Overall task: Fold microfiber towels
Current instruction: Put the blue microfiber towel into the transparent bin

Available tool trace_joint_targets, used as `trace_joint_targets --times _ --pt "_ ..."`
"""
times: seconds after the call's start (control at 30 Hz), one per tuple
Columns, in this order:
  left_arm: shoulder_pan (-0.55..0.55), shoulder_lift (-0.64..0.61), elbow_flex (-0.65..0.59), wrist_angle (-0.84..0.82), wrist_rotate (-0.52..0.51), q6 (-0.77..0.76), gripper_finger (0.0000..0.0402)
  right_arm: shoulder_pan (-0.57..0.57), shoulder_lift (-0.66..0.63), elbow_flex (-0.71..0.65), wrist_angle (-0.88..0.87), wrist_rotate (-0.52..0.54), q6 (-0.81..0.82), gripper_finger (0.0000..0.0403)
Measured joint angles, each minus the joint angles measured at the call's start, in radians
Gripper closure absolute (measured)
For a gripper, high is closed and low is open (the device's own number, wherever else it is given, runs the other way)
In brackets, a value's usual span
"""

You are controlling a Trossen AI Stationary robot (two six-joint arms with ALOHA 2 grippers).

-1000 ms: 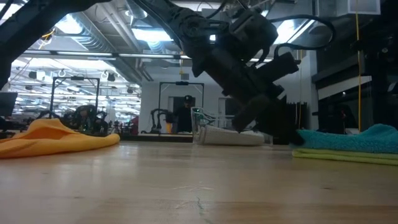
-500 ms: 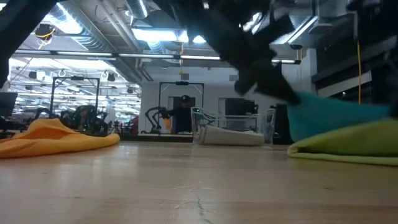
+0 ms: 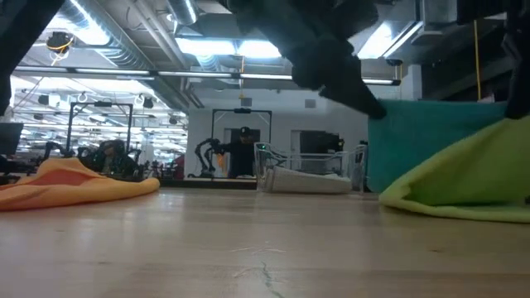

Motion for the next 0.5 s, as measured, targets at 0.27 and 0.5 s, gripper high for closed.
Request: trace_joint_targets --times 0.27,0.5 --pt "-0.042 0.047 -0.002 0.008 0.001 0.0 0.0401 -0.003 0.061 0.0 0.061 -0.065 -0.068 0.0388" --pt "-0.044 0.047 -0.002 0.02 -0.001 0.0 0.0401 -0.003 0.08 0.0 0.062 -0.065 -0.069 0.0331"
